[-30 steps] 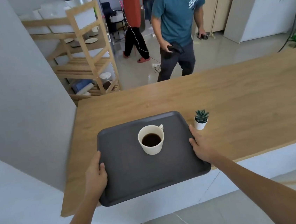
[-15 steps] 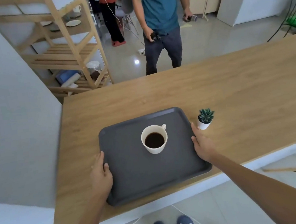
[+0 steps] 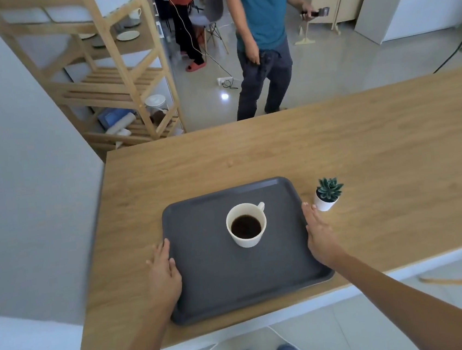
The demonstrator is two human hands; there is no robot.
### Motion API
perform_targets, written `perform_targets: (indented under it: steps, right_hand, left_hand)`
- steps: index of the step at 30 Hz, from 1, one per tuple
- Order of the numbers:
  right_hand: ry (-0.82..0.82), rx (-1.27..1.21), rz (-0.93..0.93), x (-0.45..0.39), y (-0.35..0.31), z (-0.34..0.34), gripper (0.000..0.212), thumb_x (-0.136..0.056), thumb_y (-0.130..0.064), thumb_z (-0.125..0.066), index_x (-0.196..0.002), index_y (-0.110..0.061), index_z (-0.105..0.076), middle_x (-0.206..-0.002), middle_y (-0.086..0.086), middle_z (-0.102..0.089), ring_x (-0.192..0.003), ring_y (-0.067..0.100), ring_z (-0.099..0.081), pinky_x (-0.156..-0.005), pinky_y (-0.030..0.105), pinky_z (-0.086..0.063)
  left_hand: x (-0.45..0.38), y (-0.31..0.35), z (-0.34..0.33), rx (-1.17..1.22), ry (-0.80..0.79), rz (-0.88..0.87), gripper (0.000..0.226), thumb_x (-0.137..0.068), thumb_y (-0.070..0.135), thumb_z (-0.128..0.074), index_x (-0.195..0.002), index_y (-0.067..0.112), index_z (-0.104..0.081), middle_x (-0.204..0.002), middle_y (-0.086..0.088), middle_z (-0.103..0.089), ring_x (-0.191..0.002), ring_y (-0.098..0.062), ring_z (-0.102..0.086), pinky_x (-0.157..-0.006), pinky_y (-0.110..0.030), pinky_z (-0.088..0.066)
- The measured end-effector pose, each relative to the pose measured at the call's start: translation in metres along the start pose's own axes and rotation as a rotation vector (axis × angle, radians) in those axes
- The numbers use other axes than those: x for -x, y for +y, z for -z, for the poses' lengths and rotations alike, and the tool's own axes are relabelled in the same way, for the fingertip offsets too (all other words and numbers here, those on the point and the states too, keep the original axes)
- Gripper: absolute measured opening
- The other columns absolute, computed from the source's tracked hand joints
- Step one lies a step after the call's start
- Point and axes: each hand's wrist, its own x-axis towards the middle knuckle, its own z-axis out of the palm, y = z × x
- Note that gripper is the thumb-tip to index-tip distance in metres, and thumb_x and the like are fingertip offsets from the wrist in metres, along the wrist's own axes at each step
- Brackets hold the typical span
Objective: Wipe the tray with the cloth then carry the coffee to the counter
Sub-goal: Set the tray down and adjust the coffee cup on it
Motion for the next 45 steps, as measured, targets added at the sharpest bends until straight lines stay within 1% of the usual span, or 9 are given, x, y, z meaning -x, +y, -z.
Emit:
perform_targets:
  steps: [6, 9, 13, 19, 23, 28, 34, 41, 45]
  right_hand:
    - [-0.014, -0.030, -0.019, -0.001, -0.005, 0.004, 0.059, -0.095, 0.005, -0.030, -0.150, -0.007, -0.015, -0.160, 0.011, -0.016, -0.149, 0.028, -0.009, -0.115, 0.036, -0.022]
    - [0.124, -0.105, 0.039, 0.000, -0.021, 0.006, 0.049, -0.098, -0.003, -0.036, -0.147, -0.007, -0.030, -0.156, 0.011, -0.027, -0.147, 0.029, -0.016, -0.116, 0.043, -0.027]
    - [0.048, -0.287, 0.052, -0.011, -0.056, 0.009, 0.041, -0.101, -0.021, -0.037, -0.142, -0.017, -0.042, -0.145, 0.004, -0.048, -0.136, 0.022, -0.041, -0.105, 0.025, -0.030]
    - [-0.099, -0.470, -0.046, -0.034, -0.073, 0.000, 0.034, -0.100, -0.035, -0.036, -0.126, -0.034, -0.058, -0.119, -0.011, -0.064, -0.111, 0.013, -0.056, -0.104, 0.043, -0.043]
    - [-0.106, -0.527, -0.056, -0.034, -0.067, -0.004, 0.028, -0.096, -0.038, -0.039, -0.110, -0.043, -0.064, -0.105, -0.010, -0.072, -0.104, 0.011, -0.065, -0.097, 0.045, -0.050]
    - [-0.053, -0.578, -0.091, -0.020, -0.064, -0.001, 0.031, -0.097, -0.028, -0.043, -0.091, -0.049, -0.065, -0.092, 0.000, -0.073, -0.094, 0.016, -0.068, -0.089, 0.042, -0.055]
    - [-0.044, -0.615, -0.109, -0.010, -0.063, -0.007, 0.021, -0.095, -0.029, -0.050, -0.092, -0.039, -0.069, -0.084, -0.004, -0.074, -0.088, 0.013, -0.070, -0.088, 0.042, -0.056]
    - [-0.022, -0.615, -0.121, -0.006, -0.065, -0.011, 0.017, -0.094, -0.030, -0.053, -0.093, -0.034, -0.069, -0.083, -0.006, -0.075, -0.086, 0.009, -0.069, -0.085, 0.037, -0.057]
    - [0.077, -0.388, -0.048, -0.001, -0.061, -0.008, 0.026, -0.096, -0.027, -0.049, -0.117, -0.021, -0.063, -0.107, 0.000, -0.071, -0.100, 0.014, -0.063, -0.081, 0.024, -0.045]
  left_hand:
    - [0.000, 0.003, -0.003, -0.077, -0.031, 0.047, 0.057, -0.096, -0.004, -0.032, -0.150, 0.006, -0.018, -0.160, -0.011, -0.018, -0.149, -0.026, -0.003, -0.119, -0.045, 0.003]
    - [0.003, 0.025, -0.003, -0.075, 0.058, -0.016, 0.056, -0.098, 0.007, -0.036, -0.150, 0.007, -0.017, -0.161, -0.008, -0.013, -0.149, -0.022, 0.001, -0.118, -0.047, 0.003]
    - [0.021, 0.080, -0.015, 0.203, -0.087, -0.160, 0.066, -0.097, 0.032, -0.046, -0.152, 0.016, -0.013, -0.159, 0.009, -0.010, -0.147, -0.003, 0.000, -0.122, -0.038, -0.002]
    - [0.029, 0.105, -0.044, 0.360, -0.240, -0.092, 0.087, -0.074, 0.058, -0.069, -0.144, 0.027, -0.027, -0.148, 0.015, -0.037, -0.138, -0.005, -0.033, -0.115, -0.040, -0.029]
    - [0.024, 0.112, -0.045, 0.410, -0.236, -0.093, 0.058, -0.074, 0.044, -0.076, -0.120, 0.045, -0.040, -0.126, 0.021, -0.055, -0.119, 0.005, -0.050, -0.100, -0.025, -0.043]
    - [0.018, 0.109, -0.036, 0.480, -0.266, -0.137, 0.052, -0.082, 0.023, -0.073, -0.122, 0.042, -0.047, -0.125, 0.019, -0.060, -0.118, 0.003, -0.054, -0.095, -0.013, -0.042]
    - [0.007, 0.098, -0.027, 0.512, -0.374, -0.112, 0.053, -0.090, 0.016, -0.064, -0.138, 0.024, -0.045, -0.135, 0.010, -0.058, -0.125, -0.003, -0.052, -0.108, -0.031, -0.040]
    - [0.004, 0.097, -0.020, 0.516, -0.503, -0.097, 0.057, -0.095, 0.017, -0.055, -0.147, 0.026, -0.033, -0.144, 0.014, -0.048, -0.133, 0.000, -0.043, -0.113, -0.033, -0.033]
    - [0.001, 0.095, -0.016, 0.394, -0.480, -0.087, 0.058, -0.097, 0.033, -0.050, -0.150, 0.029, -0.025, -0.153, 0.017, -0.033, -0.139, 0.002, -0.027, -0.119, -0.036, -0.022]
